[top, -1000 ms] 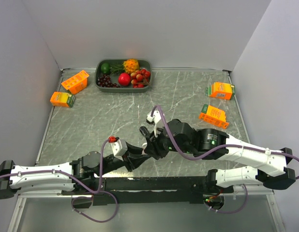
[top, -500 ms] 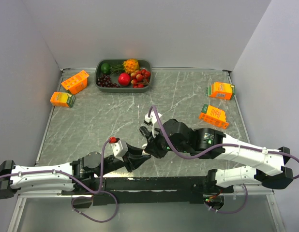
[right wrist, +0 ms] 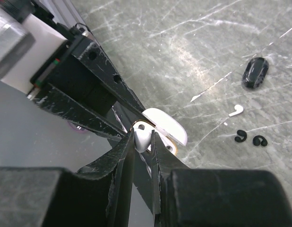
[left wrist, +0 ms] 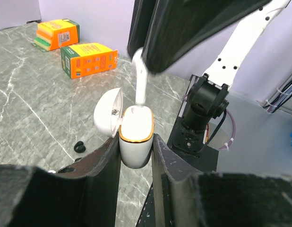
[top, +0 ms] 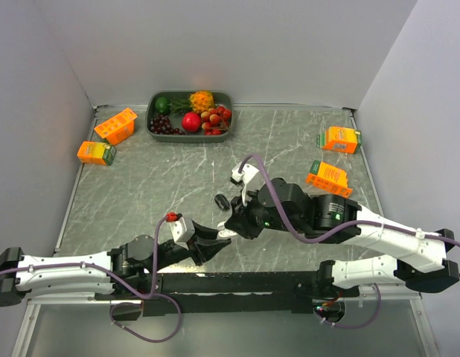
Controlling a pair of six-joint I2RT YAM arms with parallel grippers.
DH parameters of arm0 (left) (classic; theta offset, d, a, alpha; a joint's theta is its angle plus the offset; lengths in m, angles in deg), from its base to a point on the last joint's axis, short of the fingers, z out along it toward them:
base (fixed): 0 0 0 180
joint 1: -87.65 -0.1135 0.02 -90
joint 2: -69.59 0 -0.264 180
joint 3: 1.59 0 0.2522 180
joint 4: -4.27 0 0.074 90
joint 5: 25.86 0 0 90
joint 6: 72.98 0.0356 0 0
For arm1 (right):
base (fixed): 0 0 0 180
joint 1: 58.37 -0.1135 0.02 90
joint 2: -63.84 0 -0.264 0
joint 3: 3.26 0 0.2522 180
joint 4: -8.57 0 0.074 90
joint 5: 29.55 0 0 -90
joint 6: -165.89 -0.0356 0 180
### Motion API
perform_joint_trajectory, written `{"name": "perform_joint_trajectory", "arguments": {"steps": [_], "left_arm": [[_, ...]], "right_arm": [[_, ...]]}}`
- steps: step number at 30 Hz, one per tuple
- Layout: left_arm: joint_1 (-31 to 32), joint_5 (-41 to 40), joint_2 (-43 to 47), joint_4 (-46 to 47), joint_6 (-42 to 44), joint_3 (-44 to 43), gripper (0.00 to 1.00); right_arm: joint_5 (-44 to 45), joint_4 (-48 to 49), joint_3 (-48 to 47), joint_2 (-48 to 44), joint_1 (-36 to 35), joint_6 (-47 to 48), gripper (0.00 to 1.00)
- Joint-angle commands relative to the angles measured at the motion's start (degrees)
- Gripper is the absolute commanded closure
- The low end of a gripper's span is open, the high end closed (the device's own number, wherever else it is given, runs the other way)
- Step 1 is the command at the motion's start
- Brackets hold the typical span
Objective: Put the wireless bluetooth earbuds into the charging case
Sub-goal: Pick up the earbud from the charging case, then place the earbud in the charging case.
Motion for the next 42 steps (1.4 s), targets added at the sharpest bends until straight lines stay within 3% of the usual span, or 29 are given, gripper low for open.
{"name": "perform_joint_trajectory", "arguments": {"steps": [1,16,30,42], "left_arm": [[0.3,-0.3,0.9,3.3,0.5,0.4,0.99],[1.1,1.5,5.7,14.2,14.0,9.0,0.99],[1.0,1.7,4.0,14.2,13.1,7.7,0.99],[1.0,0.1,5.3,12.1,10.0,7.2,0.99]], "right_arm": [[2.0,-1.1,-2.4,-2.5,0.2,0.8,1.0],[-2.0,3.3,6.2,-10.6,0.1,3.0,1.0],[-3.2,6.7,9.0,-7.9,0.0,2.7,1.0],[0.8,5.3,7.5,-4.8,-0.4,0.1,1.0]]}}
